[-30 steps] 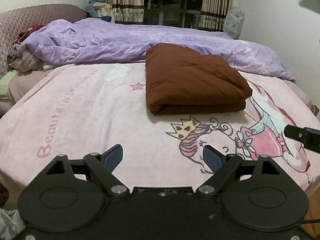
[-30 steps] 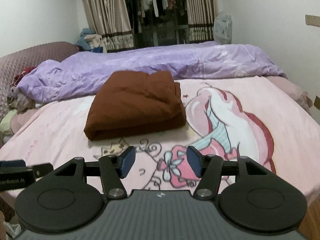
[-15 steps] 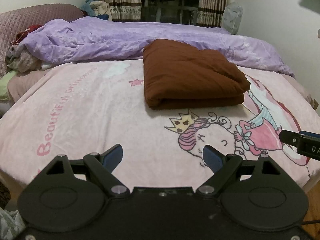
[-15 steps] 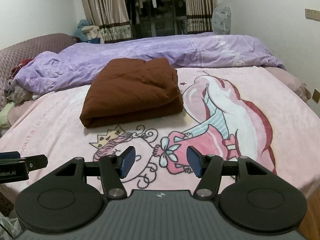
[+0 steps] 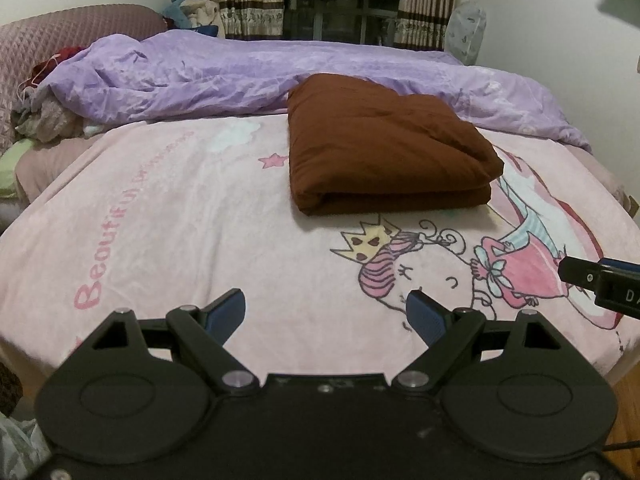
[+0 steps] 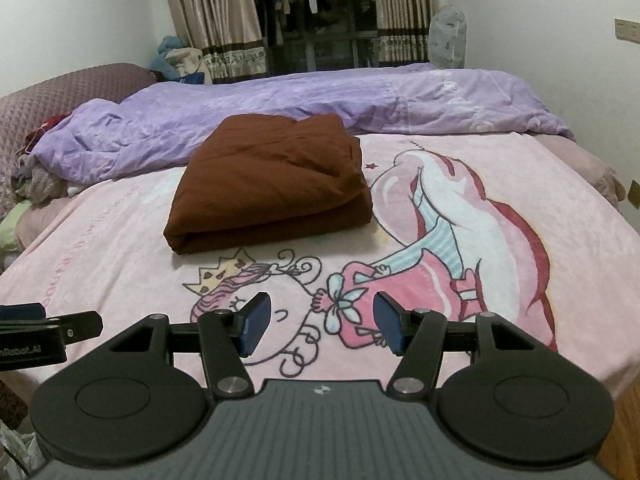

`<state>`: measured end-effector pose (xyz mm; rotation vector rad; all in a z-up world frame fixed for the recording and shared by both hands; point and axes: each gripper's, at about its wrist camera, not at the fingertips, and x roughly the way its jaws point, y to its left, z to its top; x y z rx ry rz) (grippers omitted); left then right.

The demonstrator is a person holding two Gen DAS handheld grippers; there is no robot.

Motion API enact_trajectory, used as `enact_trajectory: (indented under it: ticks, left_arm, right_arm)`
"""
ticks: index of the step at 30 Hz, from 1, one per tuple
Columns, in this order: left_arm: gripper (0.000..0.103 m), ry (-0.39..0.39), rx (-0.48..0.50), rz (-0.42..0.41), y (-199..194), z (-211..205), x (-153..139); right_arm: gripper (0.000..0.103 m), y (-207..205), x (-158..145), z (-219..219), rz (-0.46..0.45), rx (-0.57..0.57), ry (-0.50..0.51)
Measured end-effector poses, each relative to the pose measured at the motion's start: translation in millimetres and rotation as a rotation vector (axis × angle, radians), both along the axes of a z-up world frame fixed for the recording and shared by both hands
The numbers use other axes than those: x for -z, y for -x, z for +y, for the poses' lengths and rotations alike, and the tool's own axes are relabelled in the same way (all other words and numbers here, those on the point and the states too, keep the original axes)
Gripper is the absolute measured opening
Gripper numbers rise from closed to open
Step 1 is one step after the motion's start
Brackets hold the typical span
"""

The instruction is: Fold large clothes

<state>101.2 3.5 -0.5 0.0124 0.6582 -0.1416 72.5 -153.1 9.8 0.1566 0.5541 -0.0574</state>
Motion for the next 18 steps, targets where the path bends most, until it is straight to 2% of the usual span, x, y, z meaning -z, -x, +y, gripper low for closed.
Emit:
enact_trajectory:
  ticks: [18]
  left_arm:
    - [0.09,0.0,0.0,-0.003,-0.2,-0.1,-0.5]
  right_arm:
    - [0.069,0.0,0.9,-0.2,0.003,0.007,-0.002]
